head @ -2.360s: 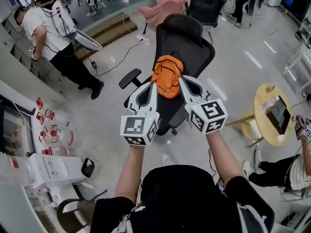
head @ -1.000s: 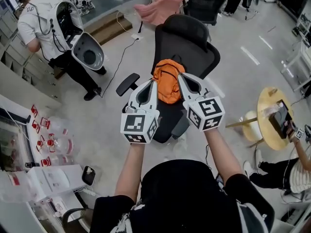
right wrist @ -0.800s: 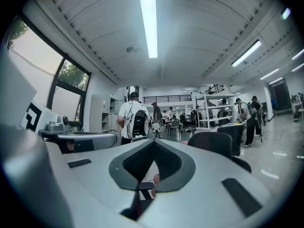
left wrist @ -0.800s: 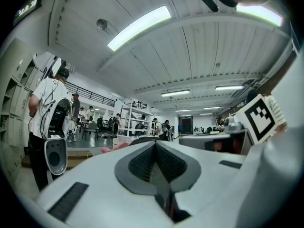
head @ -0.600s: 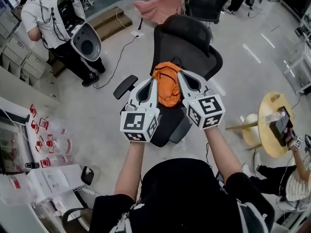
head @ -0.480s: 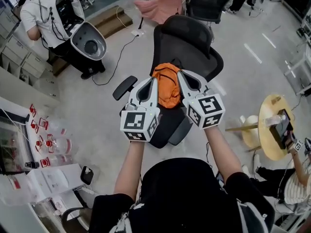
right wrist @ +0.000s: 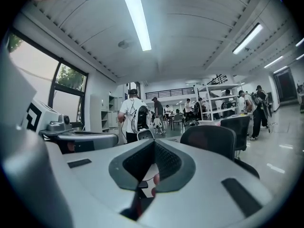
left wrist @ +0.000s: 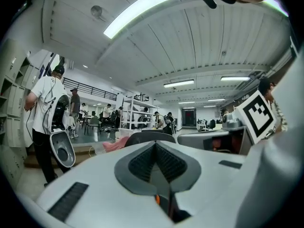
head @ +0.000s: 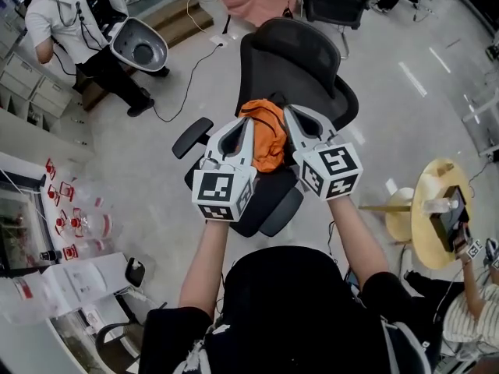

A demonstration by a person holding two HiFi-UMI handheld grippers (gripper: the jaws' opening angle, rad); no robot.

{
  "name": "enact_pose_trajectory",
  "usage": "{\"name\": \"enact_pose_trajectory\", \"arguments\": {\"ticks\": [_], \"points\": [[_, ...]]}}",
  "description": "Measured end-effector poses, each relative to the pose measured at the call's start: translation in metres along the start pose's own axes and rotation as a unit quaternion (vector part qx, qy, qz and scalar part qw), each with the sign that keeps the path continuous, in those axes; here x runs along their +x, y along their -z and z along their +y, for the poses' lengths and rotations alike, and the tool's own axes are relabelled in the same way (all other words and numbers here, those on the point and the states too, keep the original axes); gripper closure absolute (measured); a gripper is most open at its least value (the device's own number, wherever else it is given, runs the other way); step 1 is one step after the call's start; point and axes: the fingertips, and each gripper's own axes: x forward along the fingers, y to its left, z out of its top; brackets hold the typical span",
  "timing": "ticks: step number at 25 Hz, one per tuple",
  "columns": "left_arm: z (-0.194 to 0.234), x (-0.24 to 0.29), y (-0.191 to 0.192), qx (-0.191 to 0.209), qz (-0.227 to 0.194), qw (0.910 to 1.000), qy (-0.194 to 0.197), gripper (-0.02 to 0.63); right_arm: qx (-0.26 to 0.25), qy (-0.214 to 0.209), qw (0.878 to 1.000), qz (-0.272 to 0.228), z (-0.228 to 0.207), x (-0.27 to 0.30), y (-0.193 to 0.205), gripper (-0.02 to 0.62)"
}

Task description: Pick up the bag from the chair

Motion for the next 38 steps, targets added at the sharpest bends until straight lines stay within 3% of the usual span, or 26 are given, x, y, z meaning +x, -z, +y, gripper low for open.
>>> {"name": "enact_pose_trajectory", "arguments": {"ticks": [7,14,23,38], "points": [[0.001,0.041,0.020,-0.017,0.017,0.9994,-0.023,0.600,0.010,-0.016,1.000,0.022,-0.042,0.019,0.020,0.597],[0.009,0.051,0.040,-0.020,0.030,0.9990,-0.027,0.600,0.025,-0.026,0.998,0.051,-0.048,0.035,0.046,0.597],[0.028,0.072,0.057,-0.018,0.042,0.9990,0.005,0.600,0.029,-0.009,0.997,0.076,-0.051,0.058,0.070,0.597],[0.086,0.115,0.130,-0.046,0.103,0.9871,0.113,0.600,0.070,0.091,0.984,0.135,-0.070,0.107,0.139,0.597]]}}
